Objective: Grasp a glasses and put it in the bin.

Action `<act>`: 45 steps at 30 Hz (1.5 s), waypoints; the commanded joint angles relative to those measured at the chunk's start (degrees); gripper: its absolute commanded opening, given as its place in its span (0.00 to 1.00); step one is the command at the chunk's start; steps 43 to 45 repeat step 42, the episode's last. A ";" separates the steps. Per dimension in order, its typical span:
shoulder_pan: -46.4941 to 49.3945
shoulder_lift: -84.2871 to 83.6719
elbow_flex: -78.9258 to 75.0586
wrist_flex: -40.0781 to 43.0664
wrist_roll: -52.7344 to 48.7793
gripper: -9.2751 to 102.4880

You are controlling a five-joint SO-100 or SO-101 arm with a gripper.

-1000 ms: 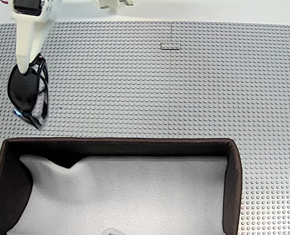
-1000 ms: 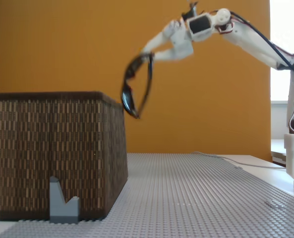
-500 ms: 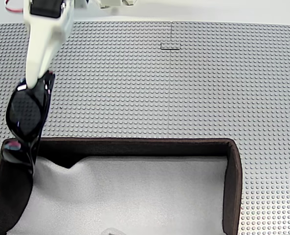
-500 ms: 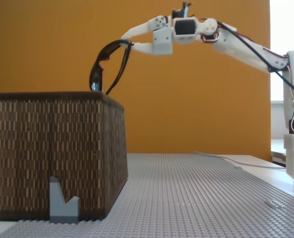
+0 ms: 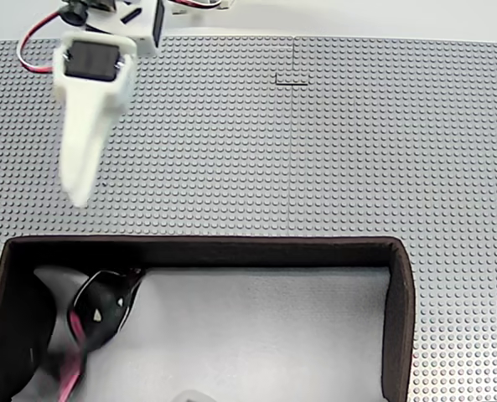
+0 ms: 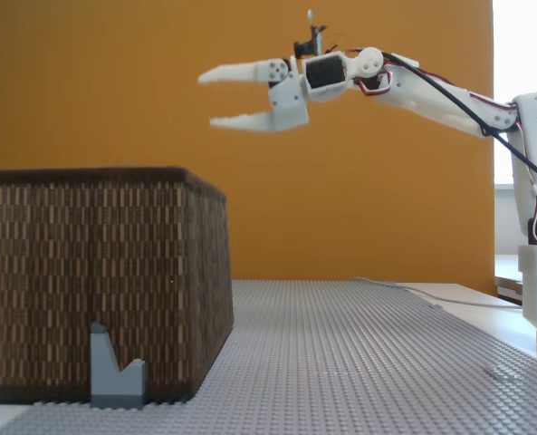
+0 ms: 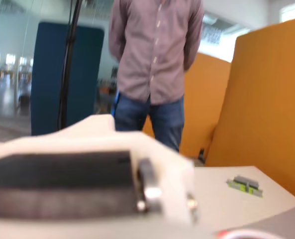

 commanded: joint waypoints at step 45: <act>-1.14 104.15 76.73 26.89 -21.01 0.15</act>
